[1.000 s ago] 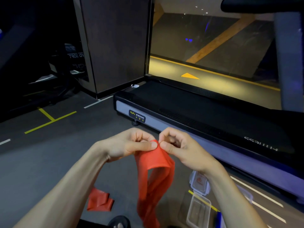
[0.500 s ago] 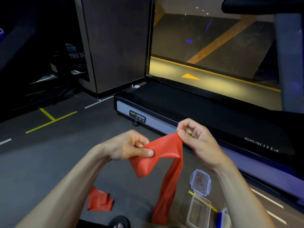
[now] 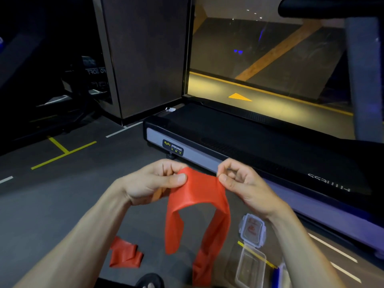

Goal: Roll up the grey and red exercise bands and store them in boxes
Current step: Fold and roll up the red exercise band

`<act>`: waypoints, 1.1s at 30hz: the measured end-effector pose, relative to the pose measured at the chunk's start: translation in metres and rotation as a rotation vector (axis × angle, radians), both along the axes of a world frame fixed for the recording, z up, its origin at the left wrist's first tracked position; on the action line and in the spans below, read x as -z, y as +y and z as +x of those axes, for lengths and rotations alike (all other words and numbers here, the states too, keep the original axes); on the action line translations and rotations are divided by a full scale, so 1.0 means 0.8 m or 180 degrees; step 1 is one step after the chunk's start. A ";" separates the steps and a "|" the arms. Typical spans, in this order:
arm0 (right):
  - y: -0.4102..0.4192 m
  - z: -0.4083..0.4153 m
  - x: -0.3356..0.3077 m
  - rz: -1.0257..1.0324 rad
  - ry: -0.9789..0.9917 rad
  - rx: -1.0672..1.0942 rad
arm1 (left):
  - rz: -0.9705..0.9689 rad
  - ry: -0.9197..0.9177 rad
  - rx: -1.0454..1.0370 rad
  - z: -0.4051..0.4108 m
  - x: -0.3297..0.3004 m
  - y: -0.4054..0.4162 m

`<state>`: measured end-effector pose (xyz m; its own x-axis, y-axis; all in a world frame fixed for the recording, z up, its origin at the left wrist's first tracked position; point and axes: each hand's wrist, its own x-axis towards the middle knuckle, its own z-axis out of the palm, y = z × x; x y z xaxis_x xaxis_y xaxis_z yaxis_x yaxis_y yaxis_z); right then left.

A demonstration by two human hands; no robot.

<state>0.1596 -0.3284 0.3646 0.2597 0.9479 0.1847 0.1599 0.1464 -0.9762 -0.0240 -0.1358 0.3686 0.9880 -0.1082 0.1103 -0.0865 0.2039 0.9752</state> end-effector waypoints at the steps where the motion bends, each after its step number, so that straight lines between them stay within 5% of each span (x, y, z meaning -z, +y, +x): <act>1: 0.003 -0.005 0.001 -0.0034 0.0053 -0.0114 | -0.0217 -0.0136 0.0040 0.001 0.000 -0.004; 6: 0.008 -0.023 -0.007 0.0268 0.0947 -0.0516 | -0.0691 -0.0378 -0.0044 0.009 -0.007 -0.022; 9: 0.005 -0.028 -0.019 0.0412 0.1200 -0.0652 | -0.0801 -0.0338 0.0470 0.013 -0.007 -0.025; 16: 0.020 -0.041 -0.016 0.0169 0.0516 -0.0570 | 0.0654 0.0057 -0.0197 0.008 -0.006 -0.020; 25: 0.020 -0.035 -0.010 -0.0098 -0.0777 -0.0188 | 0.1329 0.0544 -0.0240 0.002 -0.005 -0.009; 33: 0.005 -0.011 -0.017 0.0290 -0.0507 0.0134 | 0.1531 0.0641 -0.0428 -0.004 0.001 0.002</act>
